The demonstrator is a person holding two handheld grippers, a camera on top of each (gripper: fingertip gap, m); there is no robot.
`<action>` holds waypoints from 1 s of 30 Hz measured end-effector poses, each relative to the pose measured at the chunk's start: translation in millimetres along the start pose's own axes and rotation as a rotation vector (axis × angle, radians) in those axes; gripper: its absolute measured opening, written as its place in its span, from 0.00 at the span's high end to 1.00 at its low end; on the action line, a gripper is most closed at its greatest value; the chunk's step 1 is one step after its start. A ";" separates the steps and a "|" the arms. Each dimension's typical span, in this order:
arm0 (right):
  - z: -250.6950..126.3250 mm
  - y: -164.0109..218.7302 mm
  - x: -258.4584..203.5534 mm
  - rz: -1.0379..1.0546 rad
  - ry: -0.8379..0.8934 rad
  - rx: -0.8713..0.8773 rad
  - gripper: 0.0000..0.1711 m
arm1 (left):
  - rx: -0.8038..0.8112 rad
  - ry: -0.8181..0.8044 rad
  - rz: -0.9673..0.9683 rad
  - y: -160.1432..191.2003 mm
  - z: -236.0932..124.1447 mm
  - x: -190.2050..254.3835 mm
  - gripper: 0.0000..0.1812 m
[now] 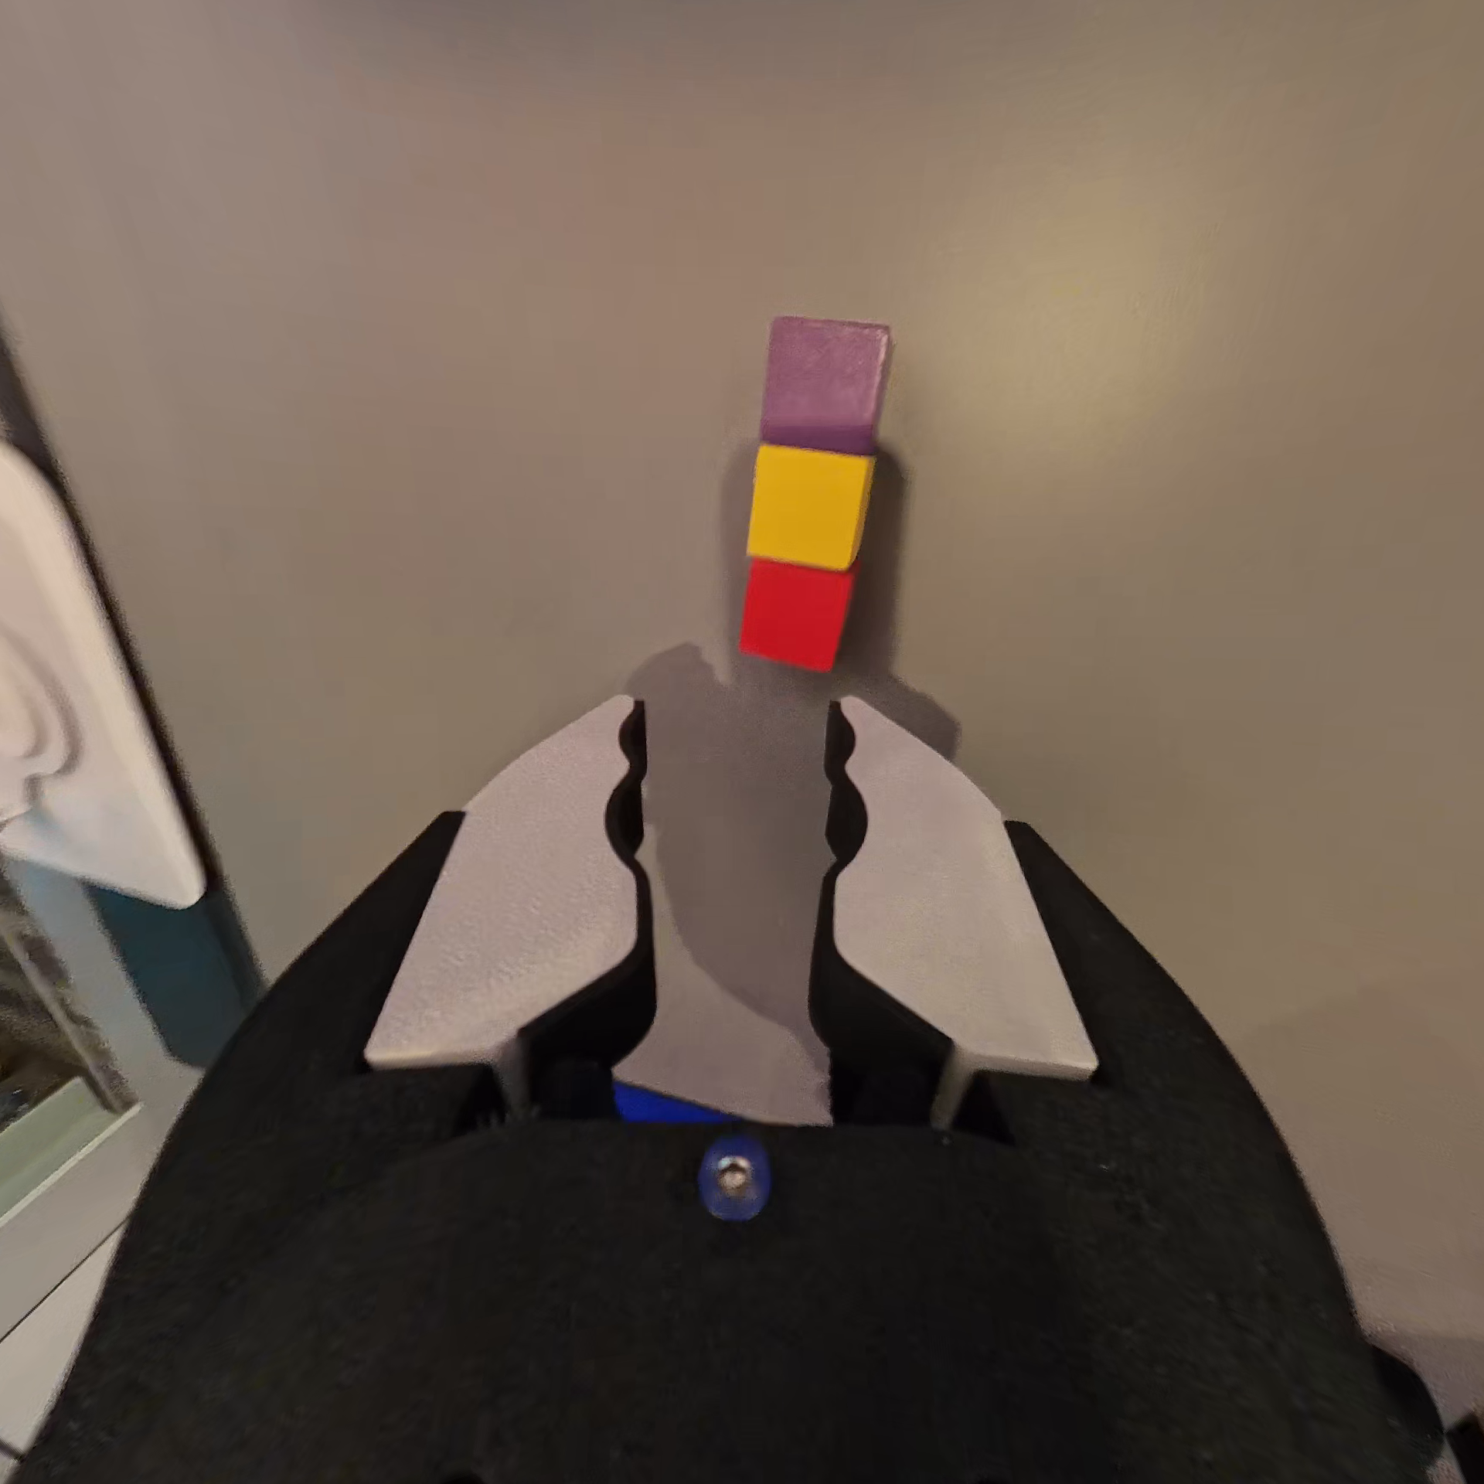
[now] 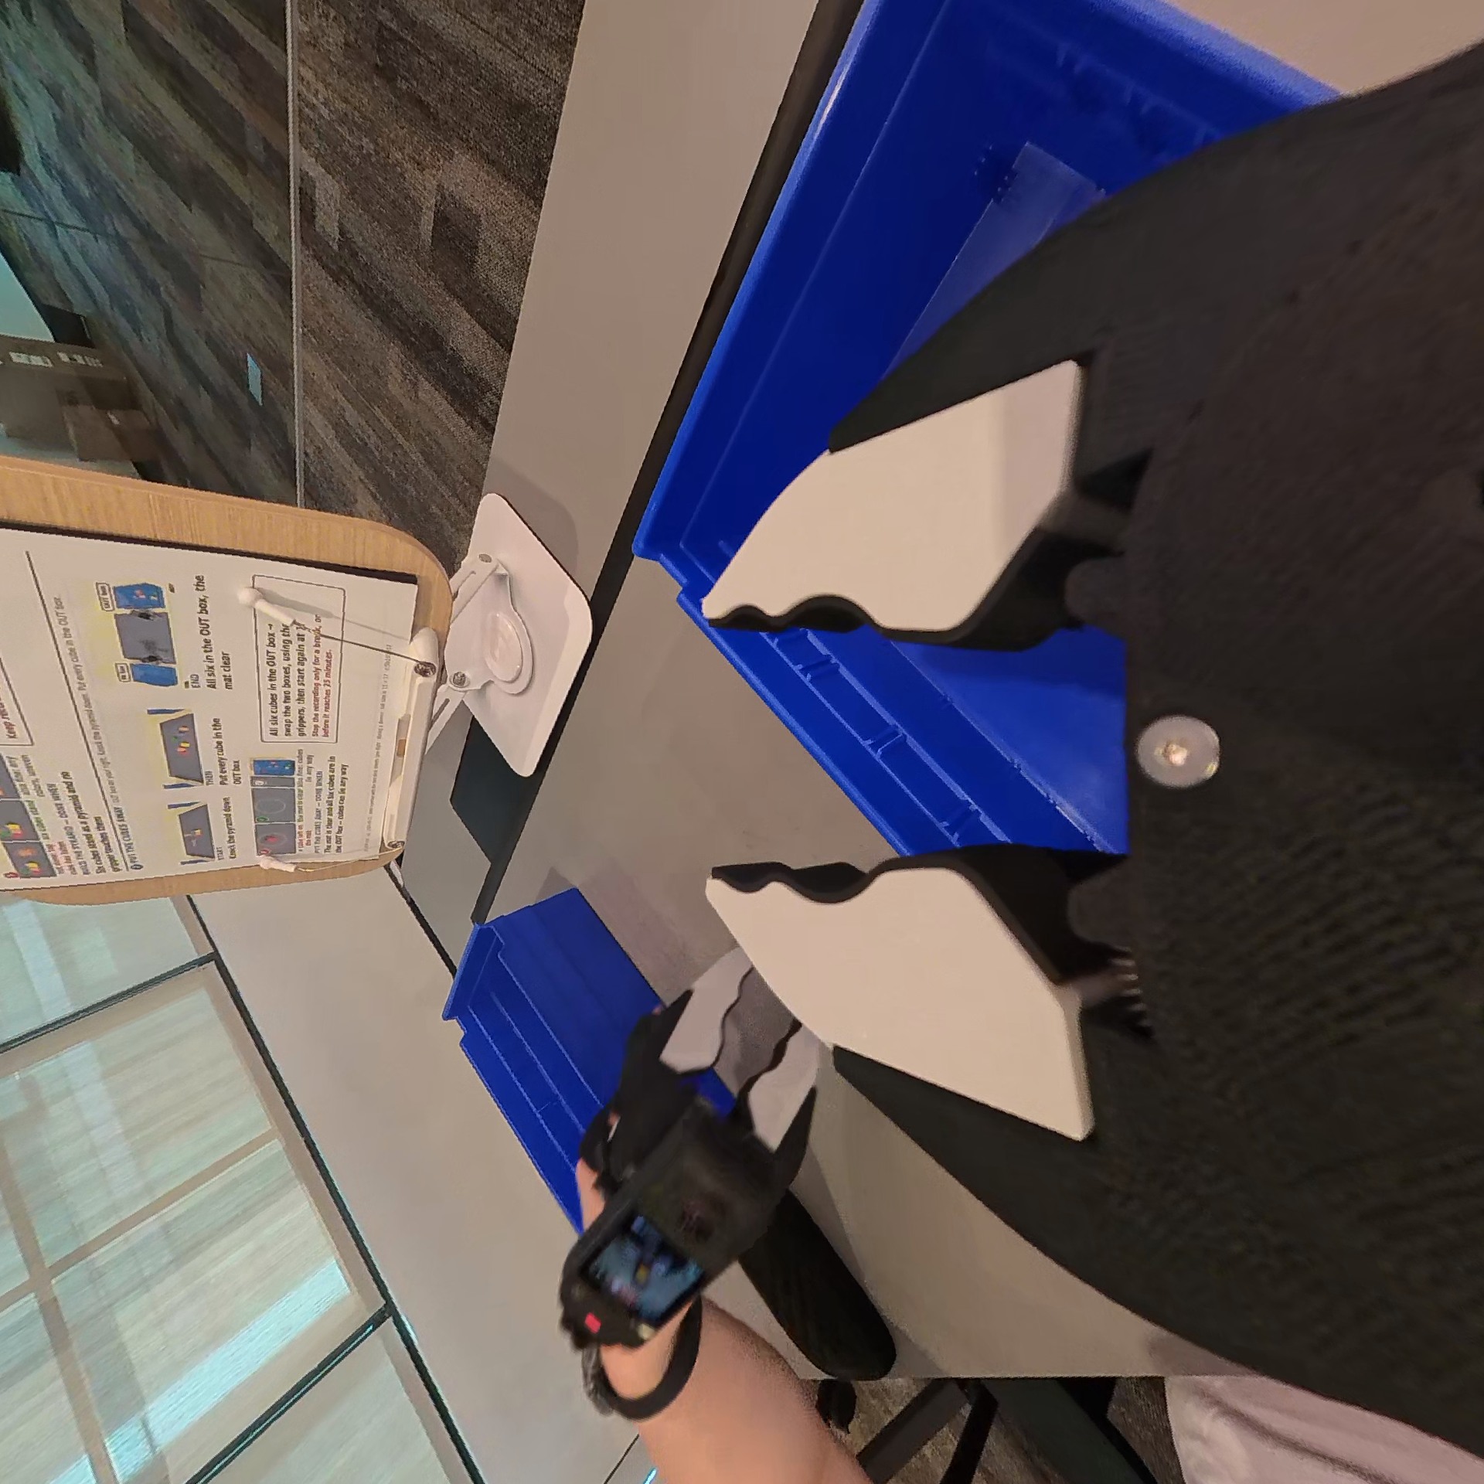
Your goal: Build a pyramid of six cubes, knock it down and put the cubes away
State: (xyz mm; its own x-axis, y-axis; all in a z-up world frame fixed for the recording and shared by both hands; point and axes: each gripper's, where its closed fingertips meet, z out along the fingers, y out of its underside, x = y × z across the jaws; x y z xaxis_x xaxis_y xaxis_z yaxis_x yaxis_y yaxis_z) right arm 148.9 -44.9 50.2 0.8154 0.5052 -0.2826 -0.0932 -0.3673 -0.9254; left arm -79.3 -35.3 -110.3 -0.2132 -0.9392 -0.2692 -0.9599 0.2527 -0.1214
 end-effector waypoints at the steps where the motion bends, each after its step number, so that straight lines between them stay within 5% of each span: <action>1: -0.6 -0.3 0.3 0.002 -0.001 0.003 0.67 | 0.037 -0.041 -0.017 3.0 -14.7 -5.9 0.77; 8: -5.4 -2.5 3.0 0.013 0.002 0.025 0.67 | 0.306 -0.461 -0.344 75.9 -139.2 -93.3 0.71; 14: -6.7 -2.5 4.9 0.018 0.014 0.028 0.67 | 0.662 -0.639 -0.794 189.4 -208.0 -162.7 0.84; 18: -3.0 0.9 5.8 0.018 0.023 0.008 0.67 | 0.711 -0.416 -0.921 246.5 -158.3 -159.6 0.84; 23: 4.8 5.4 5.4 0.007 0.035 -0.027 0.67 | 0.427 -0.260 -0.841 290.7 -72.7 -140.9 0.86; 30: 16.2 12.4 4.6 -0.016 0.048 -0.080 0.67 | 0.101 -0.106 -0.603 314.0 -12.1 -115.4 0.86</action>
State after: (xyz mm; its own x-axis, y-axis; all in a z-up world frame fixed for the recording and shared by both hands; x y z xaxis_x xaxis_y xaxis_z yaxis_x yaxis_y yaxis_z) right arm 142.3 -34.5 33.3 0.8432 0.4741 -0.2536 -0.0357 -0.4214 -0.9062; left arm -358.3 149.7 -105.8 0.3854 -0.8966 -0.2182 -0.8829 -0.2895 -0.3698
